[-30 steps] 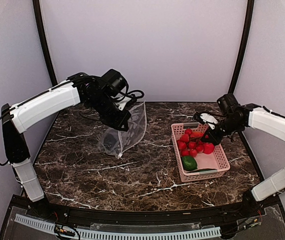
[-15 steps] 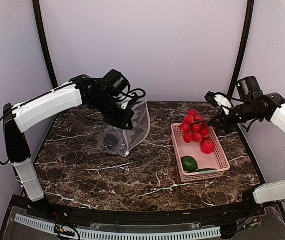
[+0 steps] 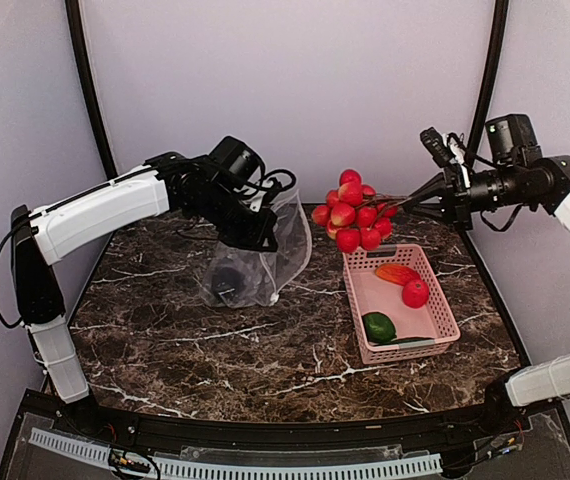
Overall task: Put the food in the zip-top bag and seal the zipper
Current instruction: Place the fake fruit in the zipper food storage bag, then adjust the fake fruit in the zipper food storage bag.
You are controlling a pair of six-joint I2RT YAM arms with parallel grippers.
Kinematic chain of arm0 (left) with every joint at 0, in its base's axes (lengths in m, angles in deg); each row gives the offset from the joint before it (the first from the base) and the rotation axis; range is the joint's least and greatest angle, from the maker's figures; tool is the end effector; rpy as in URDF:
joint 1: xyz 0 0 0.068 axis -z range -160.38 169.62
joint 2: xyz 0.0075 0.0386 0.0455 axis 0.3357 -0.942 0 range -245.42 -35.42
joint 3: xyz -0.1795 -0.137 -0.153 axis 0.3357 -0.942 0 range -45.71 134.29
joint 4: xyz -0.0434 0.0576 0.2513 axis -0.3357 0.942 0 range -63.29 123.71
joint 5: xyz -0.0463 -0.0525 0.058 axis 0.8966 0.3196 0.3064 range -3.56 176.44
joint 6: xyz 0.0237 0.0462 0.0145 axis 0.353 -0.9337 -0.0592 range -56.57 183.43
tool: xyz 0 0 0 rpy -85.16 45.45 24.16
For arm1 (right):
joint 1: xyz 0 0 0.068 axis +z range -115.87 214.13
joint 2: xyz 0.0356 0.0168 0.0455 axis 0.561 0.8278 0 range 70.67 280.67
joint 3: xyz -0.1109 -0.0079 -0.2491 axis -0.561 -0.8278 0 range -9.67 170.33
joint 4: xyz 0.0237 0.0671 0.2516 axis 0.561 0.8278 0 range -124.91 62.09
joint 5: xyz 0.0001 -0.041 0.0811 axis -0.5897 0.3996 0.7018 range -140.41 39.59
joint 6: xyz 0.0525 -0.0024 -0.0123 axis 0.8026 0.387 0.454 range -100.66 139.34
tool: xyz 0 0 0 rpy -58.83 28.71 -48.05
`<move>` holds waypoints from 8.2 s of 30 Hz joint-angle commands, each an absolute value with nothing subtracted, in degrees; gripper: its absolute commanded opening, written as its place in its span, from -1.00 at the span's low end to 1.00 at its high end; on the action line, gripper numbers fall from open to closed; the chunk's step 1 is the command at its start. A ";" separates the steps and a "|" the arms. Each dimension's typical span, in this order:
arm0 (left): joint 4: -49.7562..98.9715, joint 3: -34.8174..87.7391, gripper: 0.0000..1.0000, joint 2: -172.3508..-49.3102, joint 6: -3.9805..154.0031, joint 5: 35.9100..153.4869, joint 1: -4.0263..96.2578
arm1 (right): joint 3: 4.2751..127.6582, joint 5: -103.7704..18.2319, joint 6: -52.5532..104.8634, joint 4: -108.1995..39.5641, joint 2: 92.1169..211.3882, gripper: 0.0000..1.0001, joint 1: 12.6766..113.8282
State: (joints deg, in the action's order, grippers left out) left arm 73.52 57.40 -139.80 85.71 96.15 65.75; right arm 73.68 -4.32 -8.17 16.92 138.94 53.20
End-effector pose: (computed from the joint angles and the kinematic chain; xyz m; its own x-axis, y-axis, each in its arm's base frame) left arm 0.2761 -0.2960 0.3426 -0.7762 0.2683 -0.5706 0.5344 0.7602 -0.3695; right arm 0.2016 0.0970 0.4213 -0.1449 -0.3891 -0.9098 -0.9461 0.3236 0.0122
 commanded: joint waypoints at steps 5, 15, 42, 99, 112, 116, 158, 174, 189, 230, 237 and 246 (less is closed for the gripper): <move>70.43 58.30 -0.99 -139.67 88.67 100.08 65.76 | 76.15 13.22 -2.45 10.05 143.64 -1.00 53.86; 70.30 58.62 -0.99 -138.93 89.27 102.37 65.85 | 77.05 13.15 -1.49 8.49 147.72 -1.00 56.39; 68.14 57.04 -0.99 -137.67 90.37 101.65 66.55 | 83.56 -19.19 -7.49 21.24 155.66 -1.00 68.95; 67.31 59.90 -0.99 -140.70 92.96 100.30 68.92 | 100.80 -0.85 5.81 24.44 179.65 -0.99 75.04; 62.09 56.56 -0.99 -138.98 96.48 104.06 68.92 | 87.28 -19.69 13.73 1.62 175.79 -1.00 77.24; 61.88 55.46 -0.99 -138.11 96.55 103.76 68.91 | 83.91 -22.04 18.24 -3.71 173.30 -1.00 76.14; 56.28 50.98 -0.99 -135.25 98.72 98.69 68.92 | 61.57 -3.62 0.89 -5.96 155.44 0.25 62.46; 58.25 53.29 -0.99 -134.11 95.29 105.02 68.92 | 60.94 0.30 -14.26 -5.54 164.21 0.97 63.84; 57.86 51.08 -0.99 -134.31 94.07 104.51 68.92 | 71.51 19.99 -24.71 12.31 170.50 0.64 67.55; 53.28 45.21 -0.99 -130.99 97.84 99.33 68.91 | 66.19 6.49 -2.61 -3.42 168.81 -0.92 69.66; 56.11 45.08 -0.99 -131.09 96.01 94.61 68.92 | 67.07 7.42 -3.37 1.98 162.96 -0.95 69.80; 56.52 44.20 -0.99 -132.89 96.06 93.88 68.91 | 75.08 9.83 0.65 7.50 163.17 -0.93 70.84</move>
